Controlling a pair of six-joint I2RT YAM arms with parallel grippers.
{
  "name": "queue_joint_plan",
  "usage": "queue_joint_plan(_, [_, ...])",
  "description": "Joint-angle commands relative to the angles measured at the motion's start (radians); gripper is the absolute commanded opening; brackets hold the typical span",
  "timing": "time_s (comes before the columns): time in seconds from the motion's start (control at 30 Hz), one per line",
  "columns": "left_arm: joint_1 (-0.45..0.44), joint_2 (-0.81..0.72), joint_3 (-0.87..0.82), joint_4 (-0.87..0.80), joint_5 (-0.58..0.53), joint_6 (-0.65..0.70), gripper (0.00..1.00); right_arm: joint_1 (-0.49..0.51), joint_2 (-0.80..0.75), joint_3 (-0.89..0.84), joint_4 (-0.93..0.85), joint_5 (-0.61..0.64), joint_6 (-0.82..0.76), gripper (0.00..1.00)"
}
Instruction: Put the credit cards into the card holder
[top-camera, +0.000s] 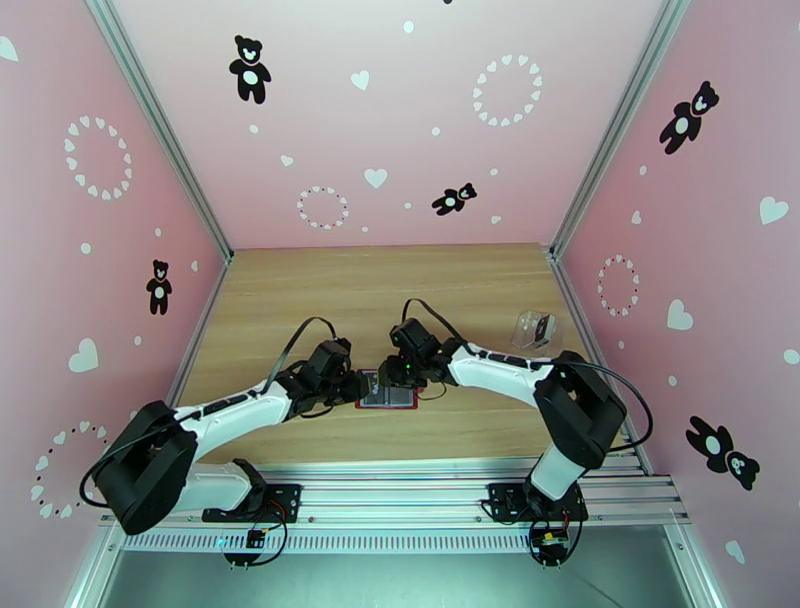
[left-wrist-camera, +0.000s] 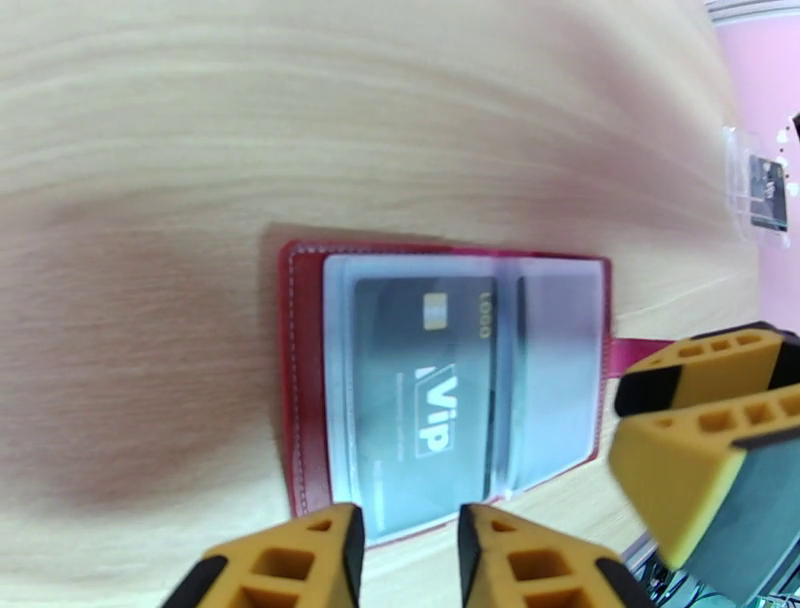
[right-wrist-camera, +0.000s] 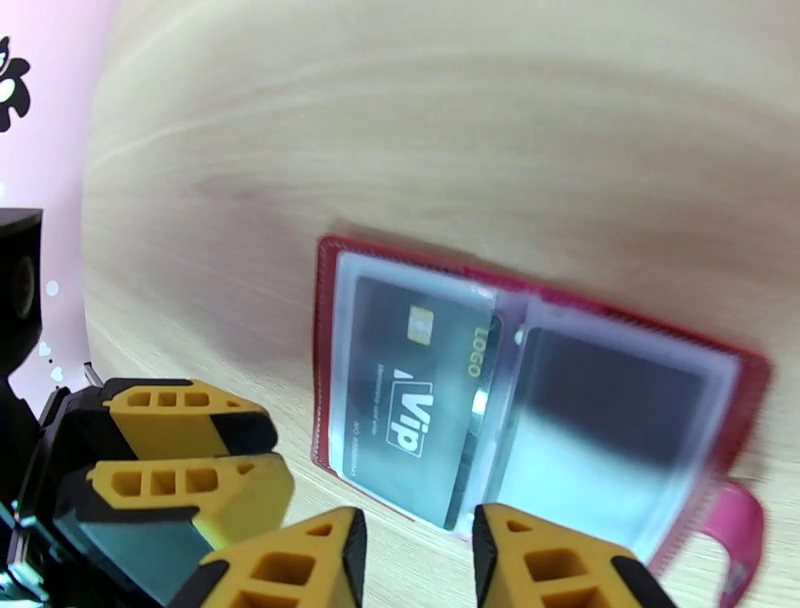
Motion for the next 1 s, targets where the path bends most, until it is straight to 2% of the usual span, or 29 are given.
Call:
queue_joint_plan(0.0, [-0.005,-0.056,-0.022,-0.044,-0.058,-0.001,0.32,0.006,-0.028,0.023,-0.071,0.044,-0.042,0.35])
queue_joint_plan(0.2, [-0.001,-0.09,-0.04,-0.066,-0.086,-0.003,0.33,0.006,0.041,0.058,-0.044,-0.011,-0.04,0.12])
queue_joint_plan(0.27, [0.001,-0.09,-0.043,-0.068,-0.088,-0.004,0.33,0.007,0.072,0.079,-0.042,-0.028,-0.04,0.08])
queue_joint_plan(0.57, [0.012,-0.082,-0.053,-0.064,-0.087,-0.006,0.33,0.018,0.192,0.14,-0.045,-0.072,-0.041,0.07])
queue_joint_plan(0.97, [0.015,-0.04,-0.047,-0.045,-0.069,-0.001,0.33,0.023,0.255,0.165,-0.105,-0.028,-0.061,0.08])
